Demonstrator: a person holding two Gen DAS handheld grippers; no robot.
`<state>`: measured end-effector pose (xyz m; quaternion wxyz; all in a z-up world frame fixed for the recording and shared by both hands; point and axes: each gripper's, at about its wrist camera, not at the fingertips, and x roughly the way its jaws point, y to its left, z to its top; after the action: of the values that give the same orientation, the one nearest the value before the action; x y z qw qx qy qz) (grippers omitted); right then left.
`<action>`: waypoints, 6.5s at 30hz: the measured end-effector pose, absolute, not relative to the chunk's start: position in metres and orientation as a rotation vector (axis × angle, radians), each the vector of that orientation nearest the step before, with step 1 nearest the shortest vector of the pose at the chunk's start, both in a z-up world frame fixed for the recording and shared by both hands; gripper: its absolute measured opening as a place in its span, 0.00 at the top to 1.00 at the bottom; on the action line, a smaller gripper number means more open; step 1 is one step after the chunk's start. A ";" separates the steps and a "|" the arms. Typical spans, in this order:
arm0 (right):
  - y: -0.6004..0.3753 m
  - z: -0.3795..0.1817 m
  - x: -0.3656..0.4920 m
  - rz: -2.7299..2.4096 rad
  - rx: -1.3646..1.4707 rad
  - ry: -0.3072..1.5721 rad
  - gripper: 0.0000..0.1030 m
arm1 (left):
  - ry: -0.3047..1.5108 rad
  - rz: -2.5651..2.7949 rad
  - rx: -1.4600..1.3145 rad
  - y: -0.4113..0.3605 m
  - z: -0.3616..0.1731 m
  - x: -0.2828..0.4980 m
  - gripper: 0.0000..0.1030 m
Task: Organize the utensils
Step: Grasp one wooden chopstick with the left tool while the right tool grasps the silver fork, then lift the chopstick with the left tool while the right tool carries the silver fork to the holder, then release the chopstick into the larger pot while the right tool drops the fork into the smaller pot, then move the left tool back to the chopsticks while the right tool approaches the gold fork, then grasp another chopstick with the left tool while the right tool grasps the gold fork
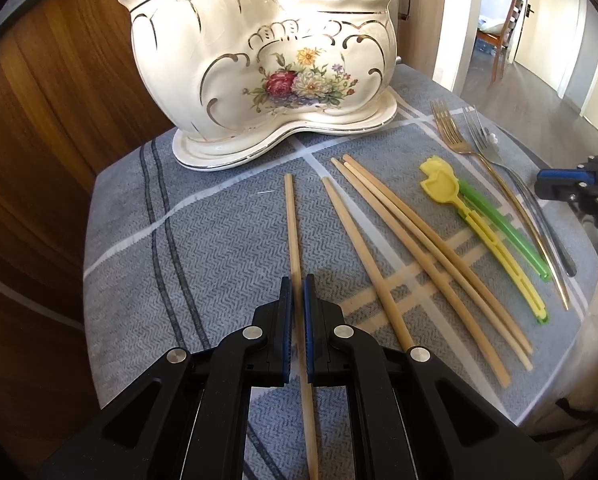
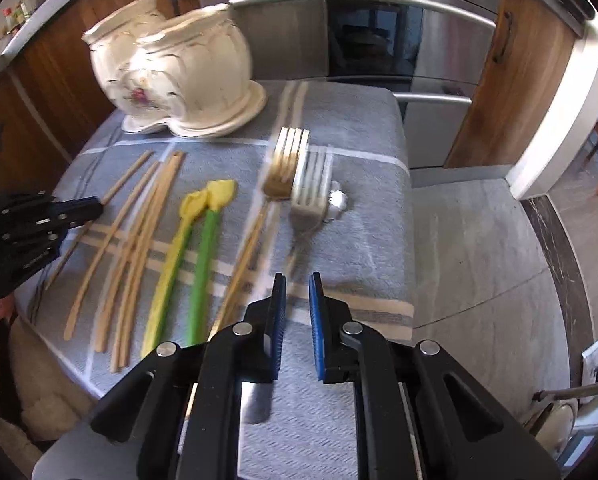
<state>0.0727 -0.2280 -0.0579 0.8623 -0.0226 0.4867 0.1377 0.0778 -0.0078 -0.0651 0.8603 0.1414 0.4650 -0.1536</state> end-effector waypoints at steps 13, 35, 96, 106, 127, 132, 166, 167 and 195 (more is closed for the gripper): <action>-0.226 -0.071 0.083 0.255 -0.102 1.083 0.89 | 0.976 -0.335 0.311 -0.009 -0.065 0.080 0.94; -0.242 -0.040 0.064 0.332 -0.002 0.827 0.95 | 0.820 -0.379 0.196 0.024 -0.038 0.066 0.95; -0.144 0.031 0.195 0.396 0.098 0.638 0.95 | 0.412 -0.265 -0.028 0.047 0.048 0.148 0.73; -0.137 0.021 0.203 0.382 0.082 0.671 0.95 | 0.375 -0.231 -0.078 0.061 0.055 0.129 0.23; -0.170 0.046 0.151 0.386 0.114 0.589 0.29 | 0.461 -0.166 -0.036 0.055 0.044 0.107 0.05; -0.199 0.041 0.122 0.334 0.104 0.585 0.13 | 0.524 -0.165 0.074 0.035 0.032 0.095 0.05; -0.206 -0.055 0.072 0.270 -0.032 0.901 0.48 | 0.939 -0.361 0.173 -0.022 -0.057 0.060 0.42; -0.204 -0.056 0.074 0.269 -0.040 0.904 0.49 | 0.947 -0.368 0.180 -0.024 -0.058 0.059 0.46; -0.205 -0.048 0.081 0.284 0.040 0.853 0.95 | 0.893 -0.386 0.270 -0.021 -0.052 0.059 0.94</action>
<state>0.0810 -0.2053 -0.0479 0.9004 0.0196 0.4124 0.1373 0.0587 -0.0212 -0.0518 0.8754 0.1295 0.4277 -0.1847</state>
